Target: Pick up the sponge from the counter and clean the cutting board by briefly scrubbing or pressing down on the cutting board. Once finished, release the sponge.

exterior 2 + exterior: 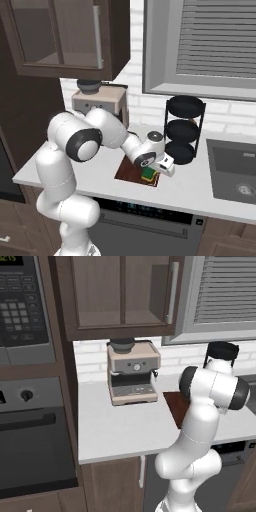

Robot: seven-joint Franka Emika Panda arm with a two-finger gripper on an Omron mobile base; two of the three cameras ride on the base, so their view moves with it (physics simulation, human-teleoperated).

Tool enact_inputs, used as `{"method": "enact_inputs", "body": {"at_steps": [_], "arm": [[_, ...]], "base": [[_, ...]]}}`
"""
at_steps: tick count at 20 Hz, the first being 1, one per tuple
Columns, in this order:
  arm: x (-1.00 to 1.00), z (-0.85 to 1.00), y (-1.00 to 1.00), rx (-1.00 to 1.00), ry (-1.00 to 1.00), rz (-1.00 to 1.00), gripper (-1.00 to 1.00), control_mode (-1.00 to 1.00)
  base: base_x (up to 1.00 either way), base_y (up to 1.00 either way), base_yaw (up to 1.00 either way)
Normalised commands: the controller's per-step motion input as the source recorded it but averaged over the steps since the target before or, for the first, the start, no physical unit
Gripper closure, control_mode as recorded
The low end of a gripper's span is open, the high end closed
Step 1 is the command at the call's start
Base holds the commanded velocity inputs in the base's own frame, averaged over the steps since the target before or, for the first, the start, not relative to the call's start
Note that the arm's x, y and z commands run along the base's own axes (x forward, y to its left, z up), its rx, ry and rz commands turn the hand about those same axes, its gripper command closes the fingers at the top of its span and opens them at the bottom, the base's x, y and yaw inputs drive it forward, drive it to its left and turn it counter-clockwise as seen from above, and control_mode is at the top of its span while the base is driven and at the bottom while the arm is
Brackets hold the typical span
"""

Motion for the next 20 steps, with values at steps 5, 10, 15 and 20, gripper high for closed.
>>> {"method": "enact_inputs", "body": {"at_steps": [5,10,15,20], "arm": [[0.04,-0.54,-0.28,0.00,-0.06,0.00,1.00,-1.00],[0.27,-0.52,-0.24,0.00,-0.16,0.00,1.00,-1.00],[0.62,-0.38,0.00,-0.02,-0.24,0.00,1.00,-1.00],[0.68,-0.55,0.28,-0.06,-0.19,0.00,1.00,-1.00]], "base": [[0.00,0.00,0.00],[0.00,0.00,0.00],[0.00,0.00,0.00],[0.00,0.00,0.00]]}}
